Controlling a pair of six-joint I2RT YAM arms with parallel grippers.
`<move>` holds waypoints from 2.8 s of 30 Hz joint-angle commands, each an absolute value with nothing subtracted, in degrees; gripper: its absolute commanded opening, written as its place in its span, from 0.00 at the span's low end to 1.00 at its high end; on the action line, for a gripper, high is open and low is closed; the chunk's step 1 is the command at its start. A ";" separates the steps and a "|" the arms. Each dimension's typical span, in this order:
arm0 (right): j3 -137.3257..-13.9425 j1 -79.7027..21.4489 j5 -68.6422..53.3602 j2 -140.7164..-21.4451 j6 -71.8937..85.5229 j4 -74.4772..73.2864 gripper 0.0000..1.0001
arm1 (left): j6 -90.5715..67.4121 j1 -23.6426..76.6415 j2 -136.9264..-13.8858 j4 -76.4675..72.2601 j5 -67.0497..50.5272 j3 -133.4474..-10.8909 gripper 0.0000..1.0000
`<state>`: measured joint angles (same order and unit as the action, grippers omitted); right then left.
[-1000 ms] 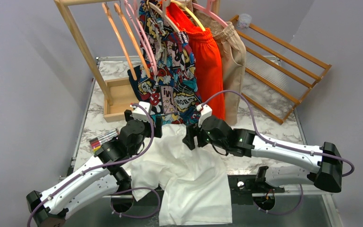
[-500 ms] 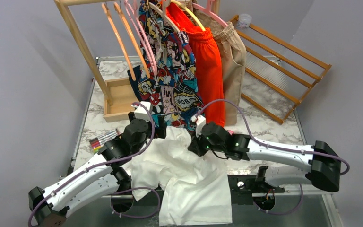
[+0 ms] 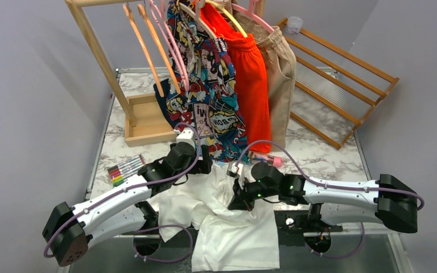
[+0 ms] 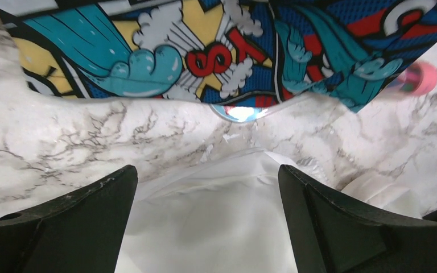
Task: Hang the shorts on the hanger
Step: Adjust the shorts at the center of the board.
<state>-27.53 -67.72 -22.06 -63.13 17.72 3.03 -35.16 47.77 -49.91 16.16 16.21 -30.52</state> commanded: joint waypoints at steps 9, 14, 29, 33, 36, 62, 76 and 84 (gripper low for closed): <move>-24.52 -68.21 -25.61 -65.05 16.52 9.40 0.01 | -32.71 48.30 -61.49 10.58 2.50 -35.63 0.92; -23.24 -68.20 -25.29 -64.23 17.22 10.50 0.01 | -32.87 48.44 -59.49 10.62 2.38 -36.31 0.99; -22.32 -68.20 -24.75 -63.48 17.67 12.50 0.01 | -29.77 51.07 -65.40 11.03 -0.07 -37.58 0.87; -22.56 -68.20 -24.36 -62.32 17.47 11.51 0.01 | -28.54 52.02 -67.24 10.82 -0.80 -37.07 0.76; -22.67 -68.21 -24.09 -61.56 17.36 11.04 0.01 | -27.77 52.36 -68.37 10.77 -0.97 -36.24 0.60; -42.66 -68.20 -9.73 -46.58 11.64 -9.05 1.00 | -15.19 52.87 -37.57 10.60 14.69 -46.59 0.00; -42.85 -68.20 6.34 -49.49 17.10 4.69 0.87 | -16.11 52.90 -23.02 4.06 1.89 -37.18 0.00; -32.97 -68.20 1.48 -48.98 16.21 18.39 0.78 | -21.09 52.83 -11.88 4.16 1.49 -30.17 0.00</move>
<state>-35.42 -67.88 3.73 -50.19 16.45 7.86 -18.15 52.64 -16.73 6.44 3.57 -30.68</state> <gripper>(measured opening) 0.784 0.016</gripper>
